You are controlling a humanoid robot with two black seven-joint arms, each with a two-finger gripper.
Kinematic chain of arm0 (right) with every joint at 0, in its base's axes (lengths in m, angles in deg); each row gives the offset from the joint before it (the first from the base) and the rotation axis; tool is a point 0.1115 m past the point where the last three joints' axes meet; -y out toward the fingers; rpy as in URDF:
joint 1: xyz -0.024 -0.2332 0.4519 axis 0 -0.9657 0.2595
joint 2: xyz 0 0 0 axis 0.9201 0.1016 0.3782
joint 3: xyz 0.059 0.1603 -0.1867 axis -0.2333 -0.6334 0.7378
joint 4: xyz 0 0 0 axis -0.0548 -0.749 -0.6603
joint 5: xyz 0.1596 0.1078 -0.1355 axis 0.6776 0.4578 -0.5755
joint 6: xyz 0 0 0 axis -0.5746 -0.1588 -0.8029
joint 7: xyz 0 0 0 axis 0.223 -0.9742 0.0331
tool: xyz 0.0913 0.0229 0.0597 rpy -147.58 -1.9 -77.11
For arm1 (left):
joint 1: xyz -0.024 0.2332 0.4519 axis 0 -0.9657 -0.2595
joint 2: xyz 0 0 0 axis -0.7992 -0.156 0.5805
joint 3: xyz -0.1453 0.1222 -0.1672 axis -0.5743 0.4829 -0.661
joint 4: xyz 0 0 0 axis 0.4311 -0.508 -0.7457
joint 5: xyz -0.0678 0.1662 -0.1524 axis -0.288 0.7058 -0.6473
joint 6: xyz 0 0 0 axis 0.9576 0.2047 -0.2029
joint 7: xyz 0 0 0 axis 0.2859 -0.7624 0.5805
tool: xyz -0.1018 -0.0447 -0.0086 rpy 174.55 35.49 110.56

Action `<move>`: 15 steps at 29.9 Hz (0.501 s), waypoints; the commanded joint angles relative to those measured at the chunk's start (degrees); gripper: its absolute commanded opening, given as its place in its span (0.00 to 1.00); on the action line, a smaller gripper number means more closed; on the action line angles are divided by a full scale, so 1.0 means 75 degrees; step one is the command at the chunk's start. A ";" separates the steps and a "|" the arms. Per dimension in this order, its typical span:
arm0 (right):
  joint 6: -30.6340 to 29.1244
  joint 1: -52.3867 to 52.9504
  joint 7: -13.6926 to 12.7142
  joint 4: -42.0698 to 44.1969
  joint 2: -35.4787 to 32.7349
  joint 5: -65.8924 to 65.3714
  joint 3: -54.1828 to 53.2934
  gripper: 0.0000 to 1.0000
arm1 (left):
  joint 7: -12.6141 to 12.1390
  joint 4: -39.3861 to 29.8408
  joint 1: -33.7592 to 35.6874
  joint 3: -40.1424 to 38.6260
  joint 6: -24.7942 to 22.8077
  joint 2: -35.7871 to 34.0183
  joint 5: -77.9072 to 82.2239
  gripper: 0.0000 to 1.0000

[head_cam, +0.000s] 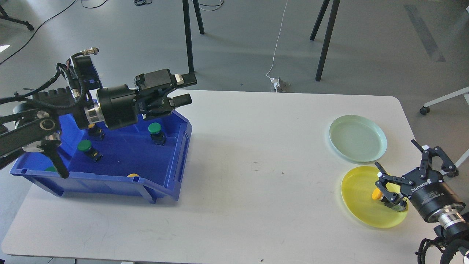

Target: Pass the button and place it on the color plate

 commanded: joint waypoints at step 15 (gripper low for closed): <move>-0.0066 0.1313 -0.0390 0.0044 -0.0170 -0.0024 0.0375 0.98 | 0.0000 0.3492 0.0103 0.0921 -0.0009 0.0468 0.6016 0.93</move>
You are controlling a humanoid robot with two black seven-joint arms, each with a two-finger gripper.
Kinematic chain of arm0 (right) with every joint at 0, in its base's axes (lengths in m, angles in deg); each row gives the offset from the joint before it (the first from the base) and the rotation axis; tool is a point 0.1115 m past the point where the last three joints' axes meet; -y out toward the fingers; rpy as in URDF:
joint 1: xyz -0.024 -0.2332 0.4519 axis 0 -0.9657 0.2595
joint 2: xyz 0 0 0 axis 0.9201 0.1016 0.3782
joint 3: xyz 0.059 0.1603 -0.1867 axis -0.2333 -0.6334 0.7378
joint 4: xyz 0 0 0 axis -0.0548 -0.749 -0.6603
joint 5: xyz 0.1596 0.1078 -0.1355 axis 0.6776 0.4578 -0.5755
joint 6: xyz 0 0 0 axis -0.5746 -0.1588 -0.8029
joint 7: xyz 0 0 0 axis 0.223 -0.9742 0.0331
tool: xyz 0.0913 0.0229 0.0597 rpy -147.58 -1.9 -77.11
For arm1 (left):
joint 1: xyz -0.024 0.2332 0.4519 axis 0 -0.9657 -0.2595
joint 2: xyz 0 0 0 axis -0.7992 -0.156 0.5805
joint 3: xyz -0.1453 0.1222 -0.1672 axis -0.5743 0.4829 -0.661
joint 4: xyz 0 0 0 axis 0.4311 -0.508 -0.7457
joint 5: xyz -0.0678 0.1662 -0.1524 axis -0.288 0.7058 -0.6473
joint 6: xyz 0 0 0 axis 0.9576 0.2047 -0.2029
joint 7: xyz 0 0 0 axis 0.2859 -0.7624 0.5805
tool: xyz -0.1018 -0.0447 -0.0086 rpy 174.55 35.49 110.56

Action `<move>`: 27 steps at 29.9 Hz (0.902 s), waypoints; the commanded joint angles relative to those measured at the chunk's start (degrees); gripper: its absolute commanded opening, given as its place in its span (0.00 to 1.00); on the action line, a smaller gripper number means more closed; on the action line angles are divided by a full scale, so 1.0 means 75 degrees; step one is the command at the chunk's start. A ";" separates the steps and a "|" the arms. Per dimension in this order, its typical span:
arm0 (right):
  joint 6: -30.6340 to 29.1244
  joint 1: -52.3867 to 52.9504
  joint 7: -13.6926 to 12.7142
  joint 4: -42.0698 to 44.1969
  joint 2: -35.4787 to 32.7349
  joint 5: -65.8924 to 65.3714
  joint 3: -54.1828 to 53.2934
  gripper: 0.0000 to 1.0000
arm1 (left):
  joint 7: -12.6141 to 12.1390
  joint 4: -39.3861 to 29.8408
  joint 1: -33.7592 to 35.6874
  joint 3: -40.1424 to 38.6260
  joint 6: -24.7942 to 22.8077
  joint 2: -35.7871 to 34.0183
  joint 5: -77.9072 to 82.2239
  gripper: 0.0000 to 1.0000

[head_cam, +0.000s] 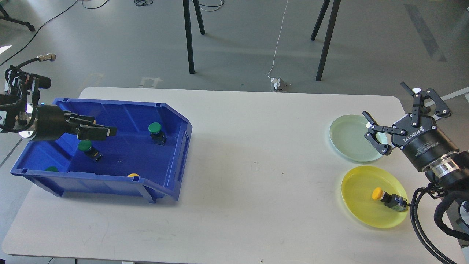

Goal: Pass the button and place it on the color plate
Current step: 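Lower the left gripper into the bin and grasp a yellow-capped button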

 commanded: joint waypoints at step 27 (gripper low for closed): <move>-0.0114 -0.0194 0.0018 -0.0016 -0.0092 0.0006 -0.0005 0.98 | -0.0003 0.3325 -0.0118 0.0806 0.0001 0.1878 0.0276 0.93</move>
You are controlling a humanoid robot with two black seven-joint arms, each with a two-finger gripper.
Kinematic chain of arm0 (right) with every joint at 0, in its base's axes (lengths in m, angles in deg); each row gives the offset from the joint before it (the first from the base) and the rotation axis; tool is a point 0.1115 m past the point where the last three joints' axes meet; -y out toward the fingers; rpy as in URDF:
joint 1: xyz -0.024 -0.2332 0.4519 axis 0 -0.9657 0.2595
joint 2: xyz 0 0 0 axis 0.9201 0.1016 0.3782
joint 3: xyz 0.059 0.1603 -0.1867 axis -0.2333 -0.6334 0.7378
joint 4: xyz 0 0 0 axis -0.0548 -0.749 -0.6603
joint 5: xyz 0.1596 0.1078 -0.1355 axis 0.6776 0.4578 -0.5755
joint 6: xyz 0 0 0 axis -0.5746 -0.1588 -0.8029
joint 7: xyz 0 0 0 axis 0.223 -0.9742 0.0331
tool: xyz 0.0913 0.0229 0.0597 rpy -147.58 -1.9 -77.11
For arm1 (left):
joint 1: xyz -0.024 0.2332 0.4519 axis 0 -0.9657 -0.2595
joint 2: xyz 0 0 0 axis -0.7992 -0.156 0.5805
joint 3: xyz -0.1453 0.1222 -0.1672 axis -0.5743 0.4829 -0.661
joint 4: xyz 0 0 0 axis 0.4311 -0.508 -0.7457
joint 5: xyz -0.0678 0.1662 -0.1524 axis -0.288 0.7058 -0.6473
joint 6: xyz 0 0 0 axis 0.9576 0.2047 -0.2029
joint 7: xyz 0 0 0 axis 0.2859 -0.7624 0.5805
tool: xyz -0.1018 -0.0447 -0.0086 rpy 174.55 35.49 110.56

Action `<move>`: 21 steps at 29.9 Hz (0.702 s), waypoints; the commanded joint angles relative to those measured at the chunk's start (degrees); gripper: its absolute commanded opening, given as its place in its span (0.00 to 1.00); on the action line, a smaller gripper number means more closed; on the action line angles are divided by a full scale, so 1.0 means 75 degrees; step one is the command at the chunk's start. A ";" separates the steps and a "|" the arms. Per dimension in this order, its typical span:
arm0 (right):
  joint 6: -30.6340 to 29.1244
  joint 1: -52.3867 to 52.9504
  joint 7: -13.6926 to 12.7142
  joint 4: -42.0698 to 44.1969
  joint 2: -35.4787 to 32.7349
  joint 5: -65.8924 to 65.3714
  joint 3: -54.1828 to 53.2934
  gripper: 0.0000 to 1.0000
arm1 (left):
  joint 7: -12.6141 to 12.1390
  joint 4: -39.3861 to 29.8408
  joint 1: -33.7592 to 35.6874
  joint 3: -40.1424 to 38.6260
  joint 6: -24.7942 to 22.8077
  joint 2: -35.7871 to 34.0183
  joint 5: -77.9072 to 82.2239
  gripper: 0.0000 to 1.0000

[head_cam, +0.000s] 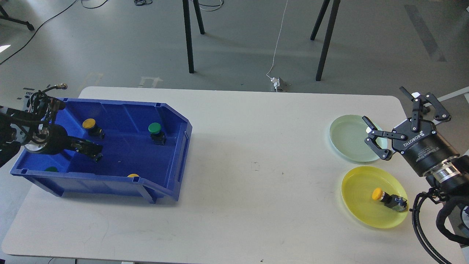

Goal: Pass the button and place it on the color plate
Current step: 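Lower the left gripper into the bin and grasp a yellow-capped button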

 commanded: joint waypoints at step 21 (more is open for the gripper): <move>0.0000 -0.0148 -0.0001 -0.0009 0.0003 0.0001 0.0000 0.98 | 0.0001 0.0806 -0.0050 0.0012 0.0030 0.0534 0.0072 0.92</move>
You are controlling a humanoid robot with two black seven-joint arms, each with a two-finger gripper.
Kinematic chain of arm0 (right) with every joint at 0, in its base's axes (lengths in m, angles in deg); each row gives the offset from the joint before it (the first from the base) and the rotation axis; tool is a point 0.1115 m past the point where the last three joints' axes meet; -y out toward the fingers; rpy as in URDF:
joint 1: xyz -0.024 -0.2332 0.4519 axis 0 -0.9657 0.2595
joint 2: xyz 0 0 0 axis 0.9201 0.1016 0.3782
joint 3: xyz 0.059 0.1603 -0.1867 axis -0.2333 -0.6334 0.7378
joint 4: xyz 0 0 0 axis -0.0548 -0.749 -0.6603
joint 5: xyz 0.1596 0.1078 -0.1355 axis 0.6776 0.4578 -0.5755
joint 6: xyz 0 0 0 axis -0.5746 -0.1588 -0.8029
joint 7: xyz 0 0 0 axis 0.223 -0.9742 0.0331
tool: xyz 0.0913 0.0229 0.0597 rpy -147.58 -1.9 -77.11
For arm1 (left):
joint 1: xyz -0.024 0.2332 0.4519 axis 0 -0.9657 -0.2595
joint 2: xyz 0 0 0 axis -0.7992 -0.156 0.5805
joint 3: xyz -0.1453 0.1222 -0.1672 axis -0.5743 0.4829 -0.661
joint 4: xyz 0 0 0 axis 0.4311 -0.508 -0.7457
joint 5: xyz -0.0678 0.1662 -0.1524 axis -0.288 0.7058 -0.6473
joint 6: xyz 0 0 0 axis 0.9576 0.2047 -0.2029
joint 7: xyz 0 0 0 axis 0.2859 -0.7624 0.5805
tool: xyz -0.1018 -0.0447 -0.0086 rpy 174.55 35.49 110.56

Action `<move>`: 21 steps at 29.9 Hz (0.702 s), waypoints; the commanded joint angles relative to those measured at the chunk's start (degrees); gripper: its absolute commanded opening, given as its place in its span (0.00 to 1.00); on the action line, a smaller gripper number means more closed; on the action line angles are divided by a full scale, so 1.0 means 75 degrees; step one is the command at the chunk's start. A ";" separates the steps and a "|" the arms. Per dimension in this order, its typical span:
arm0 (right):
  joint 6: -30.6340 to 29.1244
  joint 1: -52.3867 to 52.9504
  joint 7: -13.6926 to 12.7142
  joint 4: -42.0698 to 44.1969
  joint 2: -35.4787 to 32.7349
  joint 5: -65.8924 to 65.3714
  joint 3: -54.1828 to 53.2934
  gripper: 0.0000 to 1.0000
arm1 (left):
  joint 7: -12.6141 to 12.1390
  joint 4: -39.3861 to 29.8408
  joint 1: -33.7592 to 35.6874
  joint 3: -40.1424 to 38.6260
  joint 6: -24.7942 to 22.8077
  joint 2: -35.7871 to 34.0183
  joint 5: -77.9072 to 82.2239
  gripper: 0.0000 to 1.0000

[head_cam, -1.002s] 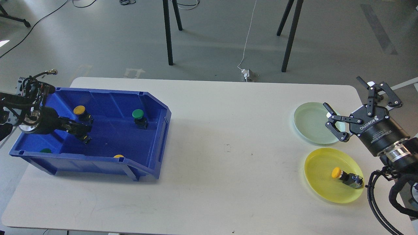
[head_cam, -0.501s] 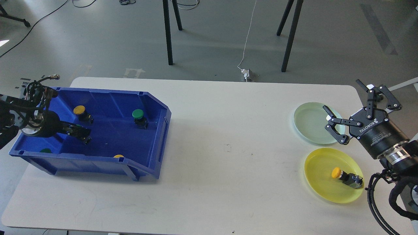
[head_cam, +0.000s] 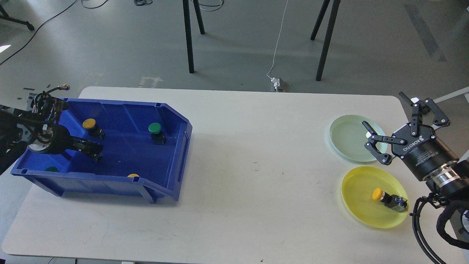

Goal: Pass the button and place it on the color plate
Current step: 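Lower the left gripper into the bin and grasp a yellow-capped button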

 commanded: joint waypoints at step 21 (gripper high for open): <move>-0.0105 -0.0175 0.0011 -0.0010 0.0000 0.0000 -0.0012 0.98 | 0.0001 0.0422 -0.0204 -0.0012 0.0348 0.0247 -0.0081 0.75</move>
